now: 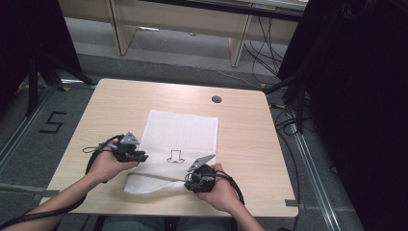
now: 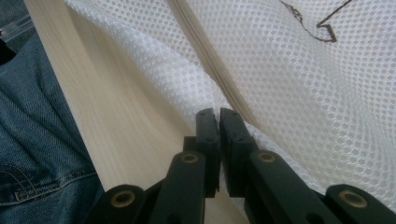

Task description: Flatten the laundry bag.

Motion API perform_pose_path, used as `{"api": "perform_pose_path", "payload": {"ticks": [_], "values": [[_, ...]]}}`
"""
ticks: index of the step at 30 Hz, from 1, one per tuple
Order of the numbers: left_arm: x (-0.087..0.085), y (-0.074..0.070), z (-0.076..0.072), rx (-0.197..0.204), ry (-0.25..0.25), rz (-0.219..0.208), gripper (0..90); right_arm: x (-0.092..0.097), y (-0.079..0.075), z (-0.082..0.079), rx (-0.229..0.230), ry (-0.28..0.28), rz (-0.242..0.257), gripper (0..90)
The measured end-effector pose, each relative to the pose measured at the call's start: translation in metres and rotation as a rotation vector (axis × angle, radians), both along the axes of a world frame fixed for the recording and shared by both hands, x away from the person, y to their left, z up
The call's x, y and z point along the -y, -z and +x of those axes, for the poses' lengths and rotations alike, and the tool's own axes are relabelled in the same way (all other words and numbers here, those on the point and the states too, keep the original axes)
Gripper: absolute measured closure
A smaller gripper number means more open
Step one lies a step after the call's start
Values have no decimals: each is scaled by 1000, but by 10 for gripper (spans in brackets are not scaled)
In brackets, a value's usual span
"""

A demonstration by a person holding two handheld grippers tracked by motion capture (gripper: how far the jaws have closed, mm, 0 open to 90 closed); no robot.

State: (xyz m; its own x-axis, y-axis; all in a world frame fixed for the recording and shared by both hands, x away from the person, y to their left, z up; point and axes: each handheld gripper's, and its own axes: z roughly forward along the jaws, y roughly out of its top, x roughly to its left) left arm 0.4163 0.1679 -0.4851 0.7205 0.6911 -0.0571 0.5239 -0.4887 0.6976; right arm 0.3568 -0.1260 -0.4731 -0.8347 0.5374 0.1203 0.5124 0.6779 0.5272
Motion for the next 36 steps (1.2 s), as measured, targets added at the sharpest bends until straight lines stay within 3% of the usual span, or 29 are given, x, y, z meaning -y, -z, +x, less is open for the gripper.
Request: {"api": "perform_pose_path", "payload": {"ticks": [6, 11, 13, 15, 18, 21, 23, 24, 25, 27, 31, 33, 36], "values": [[0, 2, -3, -5, 7, -9, 752, -2, 1, -3, 5, -29, -17, 851], [-2, 5, -4, -16, 7, 3, 752, 0, 0, -5, -30, -31, -19, 825], [-4, 5, -4, -19, 20, 13, 752, 2, -2, -5, -45, -28, -4, 802], [-4, 6, -3, -19, 21, 15, 752, 6, -8, -7, -87, 2, 30, 782], [-4, 8, -2, -22, 9, 14, 752, 12, -16, -6, -105, 25, 96, 744], [-4, 8, -3, -25, 28, 24, 751, 22, -25, -4, -90, 66, 153, 723], [-3, 8, -4, -34, 25, 17, 751, 28, -29, -1, -48, 104, 164, 730], [-3, 7, -4, -28, 32, 22, 751, 34, -29, 1, -34, 161, 149, 737], [-2, 7, -5, -28, 29, 21, 748, 35, -28, 2, -37, 183, 144, 751], [-1, 6, -7, -36, 39, 22, 745, 42, -22, 9, -25, 200, 84, 805], [0, 3, -13, -31, 62, 18, 746, 48, -7, 18, -74, 249, -4, 875], [2, 2, -17, -40, 84, 15, 749, 49, -2, 23, -81, 254, -37, 886], [4, 2, -20, -60, 122, 49, 767, 48, 2, 27, -96, 263, -64, 893]]}}
